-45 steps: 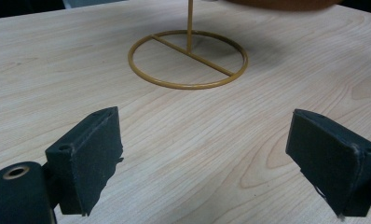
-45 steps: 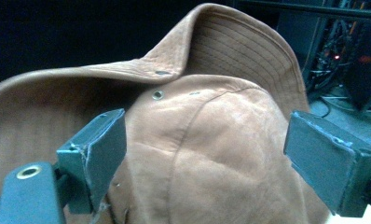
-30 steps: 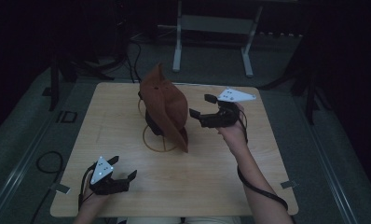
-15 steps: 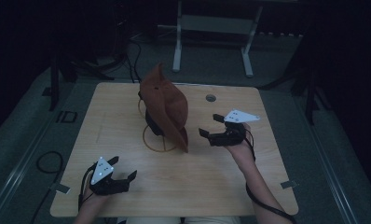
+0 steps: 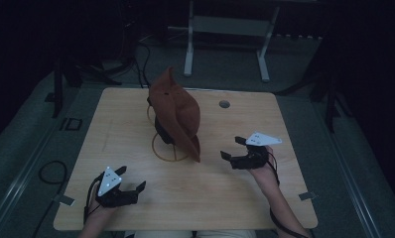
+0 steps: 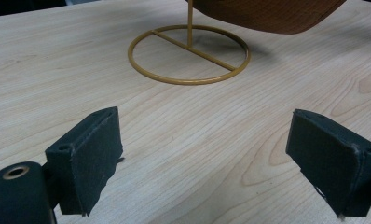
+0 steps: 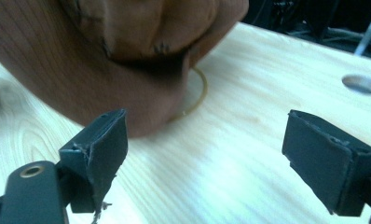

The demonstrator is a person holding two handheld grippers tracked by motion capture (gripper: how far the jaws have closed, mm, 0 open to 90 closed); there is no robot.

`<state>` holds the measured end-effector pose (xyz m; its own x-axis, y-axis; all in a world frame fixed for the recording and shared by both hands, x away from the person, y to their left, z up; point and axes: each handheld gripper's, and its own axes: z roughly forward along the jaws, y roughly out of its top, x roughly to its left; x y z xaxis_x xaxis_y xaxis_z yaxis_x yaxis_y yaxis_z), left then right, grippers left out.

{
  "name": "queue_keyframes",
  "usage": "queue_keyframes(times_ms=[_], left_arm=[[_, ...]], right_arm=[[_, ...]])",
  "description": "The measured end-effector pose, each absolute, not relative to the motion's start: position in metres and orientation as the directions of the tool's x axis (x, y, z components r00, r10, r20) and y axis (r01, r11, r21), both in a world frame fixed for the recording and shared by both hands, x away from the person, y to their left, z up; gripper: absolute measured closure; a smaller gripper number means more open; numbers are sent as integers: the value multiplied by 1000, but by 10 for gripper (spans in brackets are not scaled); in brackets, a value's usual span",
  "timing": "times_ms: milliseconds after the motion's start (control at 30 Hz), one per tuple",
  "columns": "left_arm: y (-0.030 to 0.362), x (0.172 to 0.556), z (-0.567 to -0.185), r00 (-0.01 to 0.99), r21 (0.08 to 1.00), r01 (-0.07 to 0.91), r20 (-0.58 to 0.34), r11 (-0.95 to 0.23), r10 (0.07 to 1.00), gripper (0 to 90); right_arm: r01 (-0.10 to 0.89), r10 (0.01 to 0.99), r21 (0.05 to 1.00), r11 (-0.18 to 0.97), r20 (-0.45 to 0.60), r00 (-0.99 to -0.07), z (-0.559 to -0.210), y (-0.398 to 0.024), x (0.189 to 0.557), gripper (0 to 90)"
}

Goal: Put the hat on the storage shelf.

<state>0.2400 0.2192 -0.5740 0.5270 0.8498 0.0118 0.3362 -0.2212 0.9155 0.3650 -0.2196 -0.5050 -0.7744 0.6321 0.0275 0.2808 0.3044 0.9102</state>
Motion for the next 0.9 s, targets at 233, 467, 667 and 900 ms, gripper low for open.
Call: queue_keyframes(times_ms=[233, 467, 667, 900], left_arm=[[220, 240, -574, 525, 915, 338, 10, -219, 851, 112], [220, 240, -574, 524, 915, 339, 8, -217, 851, 112], [219, 240, -574, 525, 915, 340, 8, -218, 851, 112], [219, 240, -574, 524, 914, 340, 9, -220, 852, 112]], right_arm=[[309, 654, 890, 335, 16, -756, -528, -235, 359, 141], [332, 672, 878, 344, 16, -740, -544, -251, 352, 140], [325, 680, 872, 366, -12, -733, -554, -266, 338, 139], [343, 708, 867, 360, -14, -706, -560, -284, 330, 135]])
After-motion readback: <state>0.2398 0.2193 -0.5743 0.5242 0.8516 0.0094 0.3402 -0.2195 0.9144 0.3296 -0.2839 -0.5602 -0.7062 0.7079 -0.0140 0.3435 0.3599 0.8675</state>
